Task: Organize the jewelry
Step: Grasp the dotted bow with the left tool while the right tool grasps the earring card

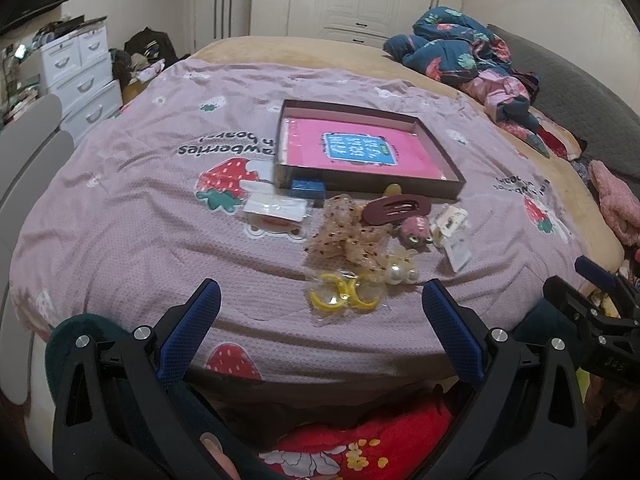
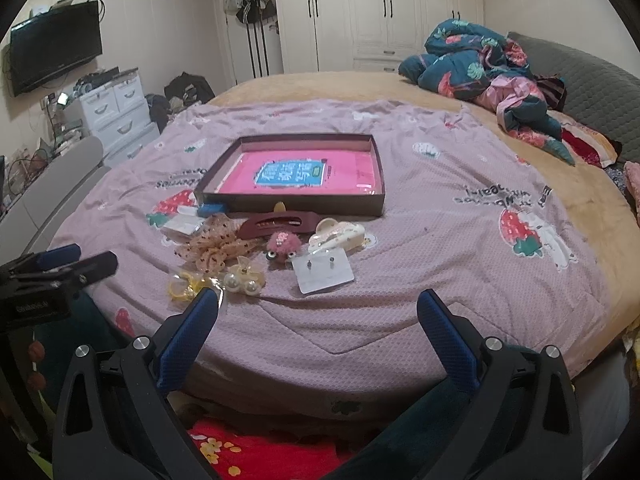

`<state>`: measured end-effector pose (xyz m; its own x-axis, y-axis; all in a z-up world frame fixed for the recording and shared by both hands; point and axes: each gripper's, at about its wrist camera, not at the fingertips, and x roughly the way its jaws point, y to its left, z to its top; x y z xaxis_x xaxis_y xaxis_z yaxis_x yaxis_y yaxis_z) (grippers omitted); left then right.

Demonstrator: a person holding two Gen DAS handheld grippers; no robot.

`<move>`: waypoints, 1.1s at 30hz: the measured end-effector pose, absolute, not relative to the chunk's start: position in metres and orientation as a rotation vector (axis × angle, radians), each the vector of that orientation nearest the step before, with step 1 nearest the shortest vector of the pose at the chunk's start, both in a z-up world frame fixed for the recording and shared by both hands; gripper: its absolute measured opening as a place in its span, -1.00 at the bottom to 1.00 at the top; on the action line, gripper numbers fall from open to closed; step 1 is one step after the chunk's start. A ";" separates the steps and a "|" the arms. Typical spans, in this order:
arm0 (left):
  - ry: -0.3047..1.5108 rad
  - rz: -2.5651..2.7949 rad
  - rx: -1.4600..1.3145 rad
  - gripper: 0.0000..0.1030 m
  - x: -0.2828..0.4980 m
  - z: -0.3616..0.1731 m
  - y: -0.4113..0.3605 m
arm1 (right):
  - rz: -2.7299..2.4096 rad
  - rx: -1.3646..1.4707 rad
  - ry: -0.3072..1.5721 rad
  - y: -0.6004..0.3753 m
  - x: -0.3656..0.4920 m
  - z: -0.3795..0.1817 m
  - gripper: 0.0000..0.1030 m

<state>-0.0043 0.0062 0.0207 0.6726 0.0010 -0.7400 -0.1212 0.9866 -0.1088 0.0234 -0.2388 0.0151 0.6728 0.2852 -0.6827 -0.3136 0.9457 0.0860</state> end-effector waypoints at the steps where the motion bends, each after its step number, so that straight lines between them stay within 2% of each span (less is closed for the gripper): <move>1: 0.834 0.074 -0.159 0.83 -0.004 0.021 0.009 | 0.339 -0.044 0.773 -0.238 0.028 0.012 0.92; 16: 0.880 0.130 -0.225 0.83 0.041 -0.007 0.059 | 0.378 -0.125 0.852 -0.210 0.084 -0.031 0.92; 22: 0.909 0.076 -0.190 0.83 0.070 -0.019 0.050 | 0.354 -0.133 0.918 -0.208 0.113 -0.057 0.92; 31: 1.049 -0.051 -0.187 0.83 0.114 -0.061 0.028 | 0.393 -0.173 0.983 -0.198 0.139 -0.084 0.92; 33: 1.063 -0.087 -0.209 0.78 0.119 -0.067 0.024 | 0.397 -0.172 0.984 -0.197 0.141 -0.087 0.92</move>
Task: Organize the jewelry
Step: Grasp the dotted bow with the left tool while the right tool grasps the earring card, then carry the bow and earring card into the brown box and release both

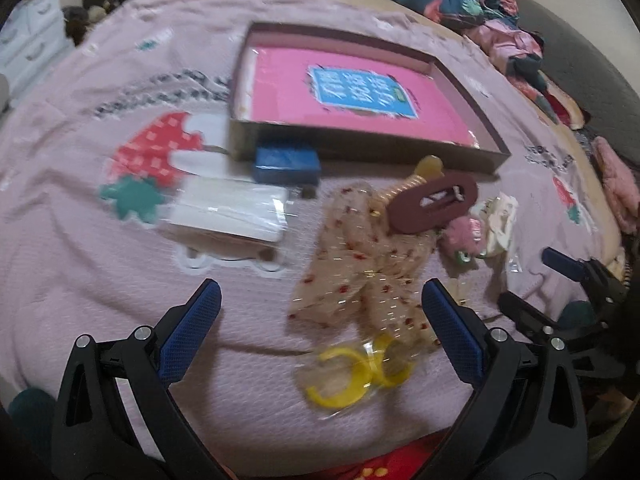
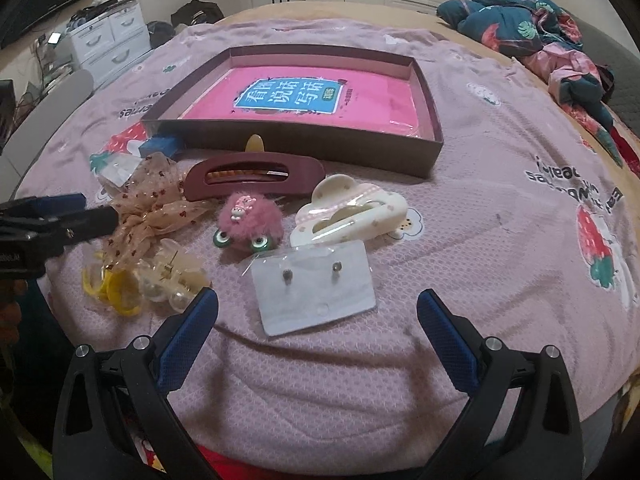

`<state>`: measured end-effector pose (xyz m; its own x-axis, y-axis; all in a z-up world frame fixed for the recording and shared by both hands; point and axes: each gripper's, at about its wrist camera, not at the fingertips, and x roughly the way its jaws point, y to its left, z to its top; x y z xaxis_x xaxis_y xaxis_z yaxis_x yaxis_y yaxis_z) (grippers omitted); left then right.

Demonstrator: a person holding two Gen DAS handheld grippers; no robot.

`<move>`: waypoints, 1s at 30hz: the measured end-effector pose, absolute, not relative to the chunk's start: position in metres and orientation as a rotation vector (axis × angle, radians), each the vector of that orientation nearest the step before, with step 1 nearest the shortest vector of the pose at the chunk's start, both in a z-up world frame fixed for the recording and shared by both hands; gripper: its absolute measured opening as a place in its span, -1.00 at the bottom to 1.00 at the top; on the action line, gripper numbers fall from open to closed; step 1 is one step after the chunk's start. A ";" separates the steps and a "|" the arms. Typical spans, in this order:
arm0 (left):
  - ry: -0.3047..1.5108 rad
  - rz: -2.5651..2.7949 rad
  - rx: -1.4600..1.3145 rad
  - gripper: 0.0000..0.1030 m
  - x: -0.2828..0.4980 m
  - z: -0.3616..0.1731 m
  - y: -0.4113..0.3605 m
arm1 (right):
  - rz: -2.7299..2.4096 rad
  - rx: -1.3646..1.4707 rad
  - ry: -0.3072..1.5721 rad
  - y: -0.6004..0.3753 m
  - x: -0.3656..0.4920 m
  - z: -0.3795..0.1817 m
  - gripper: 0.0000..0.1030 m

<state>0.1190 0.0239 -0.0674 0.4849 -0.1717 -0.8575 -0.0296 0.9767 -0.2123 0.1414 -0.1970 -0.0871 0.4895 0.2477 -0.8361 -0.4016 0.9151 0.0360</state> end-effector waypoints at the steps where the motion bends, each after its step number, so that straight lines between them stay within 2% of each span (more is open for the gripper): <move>1: 1.070 -0.095 -0.217 0.58 0.120 -0.070 0.023 | 0.403 -0.173 0.990 -0.197 0.143 -0.088 0.91; 3: 1.076 -0.111 -0.232 0.36 0.124 -0.076 0.020 | 0.409 -0.162 0.996 -0.198 0.146 -0.091 0.90; 4: 1.073 -0.121 -0.243 0.14 0.124 -0.078 0.019 | 0.411 -0.153 0.999 -0.199 0.147 -0.092 0.83; 5: 1.068 -0.130 -0.253 -0.15 0.124 -0.080 0.018 | 0.415 -0.147 1.006 -0.200 0.148 -0.093 0.60; 7: 1.059 -0.151 -0.267 -0.37 0.123 -0.082 0.017 | 0.431 -0.130 1.025 -0.201 0.151 -0.096 0.43; 8: 1.053 -0.154 -0.253 -0.55 0.123 -0.081 0.014 | 0.431 -0.122 1.029 -0.202 0.151 -0.097 0.41; 11: 1.037 -0.167 -0.230 -0.76 0.121 -0.077 0.011 | 0.436 -0.124 1.013 -0.204 0.149 -0.096 0.28; 14: 1.023 -0.182 -0.232 -0.83 0.120 -0.072 0.012 | 0.444 -0.116 1.003 -0.207 0.147 -0.094 0.27; 22: 0.952 -0.180 -0.248 -0.86 0.116 -0.041 0.024 | 0.413 -0.063 0.975 -0.230 0.139 -0.077 0.26; 30: 0.851 -0.128 -0.253 -0.86 0.130 0.000 0.051 | 0.353 -0.045 0.876 -0.256 0.144 -0.033 0.26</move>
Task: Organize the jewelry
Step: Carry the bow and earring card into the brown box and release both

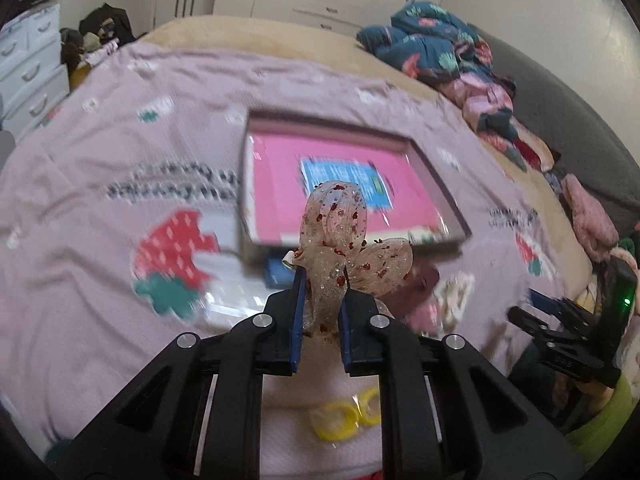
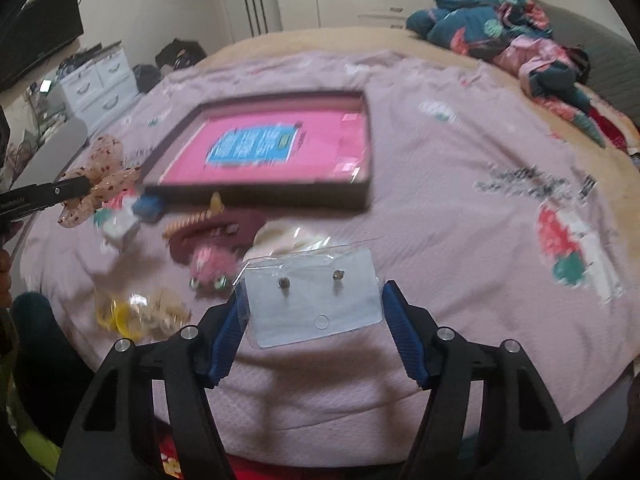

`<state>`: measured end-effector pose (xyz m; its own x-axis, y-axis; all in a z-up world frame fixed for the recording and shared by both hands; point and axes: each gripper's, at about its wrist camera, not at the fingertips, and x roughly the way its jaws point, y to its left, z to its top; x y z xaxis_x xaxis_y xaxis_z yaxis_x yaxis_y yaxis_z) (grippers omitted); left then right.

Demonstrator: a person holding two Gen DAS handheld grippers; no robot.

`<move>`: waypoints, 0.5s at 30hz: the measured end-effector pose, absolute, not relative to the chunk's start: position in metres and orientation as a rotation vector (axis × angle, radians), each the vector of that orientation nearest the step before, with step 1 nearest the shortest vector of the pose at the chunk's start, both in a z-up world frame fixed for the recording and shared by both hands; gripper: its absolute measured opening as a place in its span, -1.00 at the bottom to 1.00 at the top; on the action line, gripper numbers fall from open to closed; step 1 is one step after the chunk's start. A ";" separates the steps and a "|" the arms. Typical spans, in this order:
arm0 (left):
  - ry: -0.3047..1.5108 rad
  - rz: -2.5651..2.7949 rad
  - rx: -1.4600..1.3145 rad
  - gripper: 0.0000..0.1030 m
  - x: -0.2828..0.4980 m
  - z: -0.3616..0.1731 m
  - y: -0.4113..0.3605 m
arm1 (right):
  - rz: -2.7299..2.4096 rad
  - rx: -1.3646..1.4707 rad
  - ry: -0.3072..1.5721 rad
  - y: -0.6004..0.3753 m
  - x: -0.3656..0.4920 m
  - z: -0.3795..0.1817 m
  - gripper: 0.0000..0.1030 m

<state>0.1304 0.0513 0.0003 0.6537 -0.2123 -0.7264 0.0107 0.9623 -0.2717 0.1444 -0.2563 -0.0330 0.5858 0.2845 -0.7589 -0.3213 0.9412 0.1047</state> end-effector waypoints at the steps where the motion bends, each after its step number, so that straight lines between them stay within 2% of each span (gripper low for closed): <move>1: 0.841 -0.122 -0.253 -0.86 0.134 0.005 0.054 | 0.350 -0.045 0.865 -0.258 0.147 -0.028 0.26; 15: 0.843 -0.073 -0.273 -0.84 0.213 0.012 0.073 | 0.394 -0.045 0.765 -0.233 0.220 0.019 0.27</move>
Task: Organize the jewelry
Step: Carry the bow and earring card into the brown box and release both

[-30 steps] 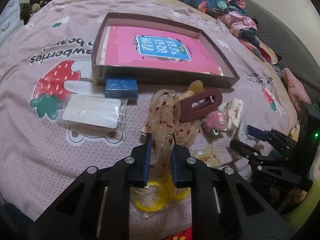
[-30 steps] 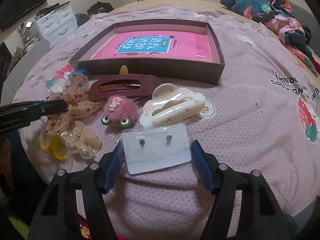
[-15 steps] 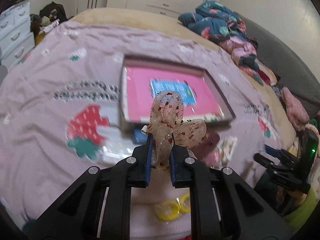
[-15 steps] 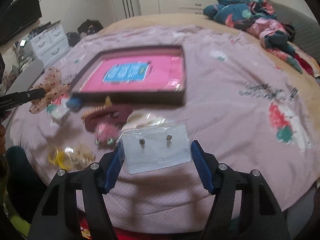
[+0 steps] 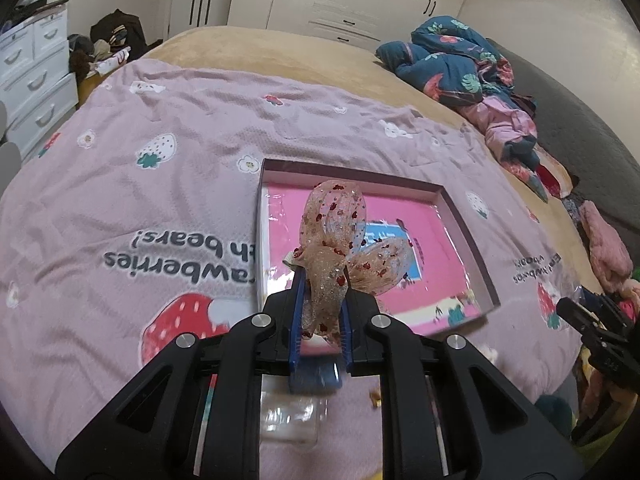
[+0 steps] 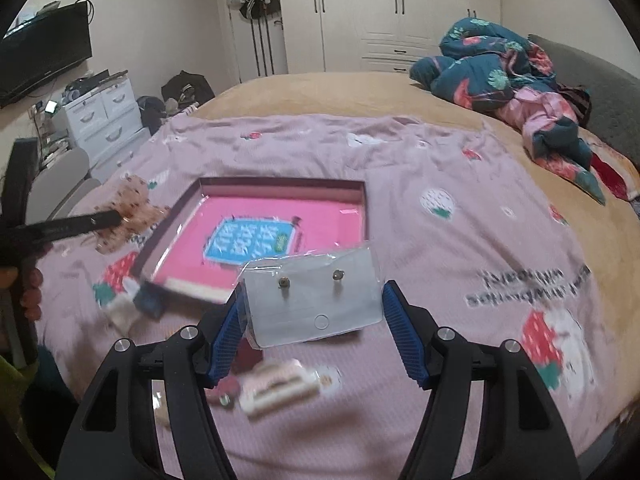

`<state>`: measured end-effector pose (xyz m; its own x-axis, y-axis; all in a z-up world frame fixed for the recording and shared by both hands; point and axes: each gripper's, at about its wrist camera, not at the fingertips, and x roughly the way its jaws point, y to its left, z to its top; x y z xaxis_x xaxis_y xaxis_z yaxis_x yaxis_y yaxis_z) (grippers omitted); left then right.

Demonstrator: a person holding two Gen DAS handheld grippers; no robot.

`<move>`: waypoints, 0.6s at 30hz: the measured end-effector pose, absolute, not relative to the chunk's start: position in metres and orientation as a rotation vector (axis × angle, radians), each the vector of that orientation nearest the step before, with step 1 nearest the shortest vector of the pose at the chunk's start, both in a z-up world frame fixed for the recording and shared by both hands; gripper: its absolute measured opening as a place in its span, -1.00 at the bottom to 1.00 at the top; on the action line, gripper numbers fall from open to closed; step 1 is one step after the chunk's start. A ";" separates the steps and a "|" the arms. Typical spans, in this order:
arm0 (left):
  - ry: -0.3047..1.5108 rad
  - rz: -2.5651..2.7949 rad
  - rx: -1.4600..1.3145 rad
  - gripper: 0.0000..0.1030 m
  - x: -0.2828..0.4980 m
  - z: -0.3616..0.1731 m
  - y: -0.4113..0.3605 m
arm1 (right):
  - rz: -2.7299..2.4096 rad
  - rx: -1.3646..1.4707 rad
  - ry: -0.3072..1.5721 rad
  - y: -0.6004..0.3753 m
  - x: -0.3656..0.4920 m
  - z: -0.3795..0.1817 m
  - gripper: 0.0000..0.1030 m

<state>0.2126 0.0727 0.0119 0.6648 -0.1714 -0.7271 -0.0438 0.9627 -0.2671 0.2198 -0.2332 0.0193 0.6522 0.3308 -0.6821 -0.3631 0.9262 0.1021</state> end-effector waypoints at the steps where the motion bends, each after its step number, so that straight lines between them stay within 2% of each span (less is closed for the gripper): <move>1: 0.852 -0.069 -0.274 -0.84 0.219 0.009 0.072 | 0.402 -0.039 0.774 -0.229 0.226 0.018 0.27; 10: 0.928 -0.071 -0.283 -0.80 0.252 -0.025 0.067 | 0.409 -0.048 0.877 -0.197 0.270 -0.015 0.27; 15: 0.950 -0.073 -0.265 -0.61 0.258 -0.032 0.064 | 0.382 -0.057 0.944 -0.189 0.288 -0.038 0.27; 18: 0.958 -0.070 -0.250 -0.41 0.260 -0.033 0.063 | 0.369 -0.086 0.969 -0.183 0.294 -0.049 0.30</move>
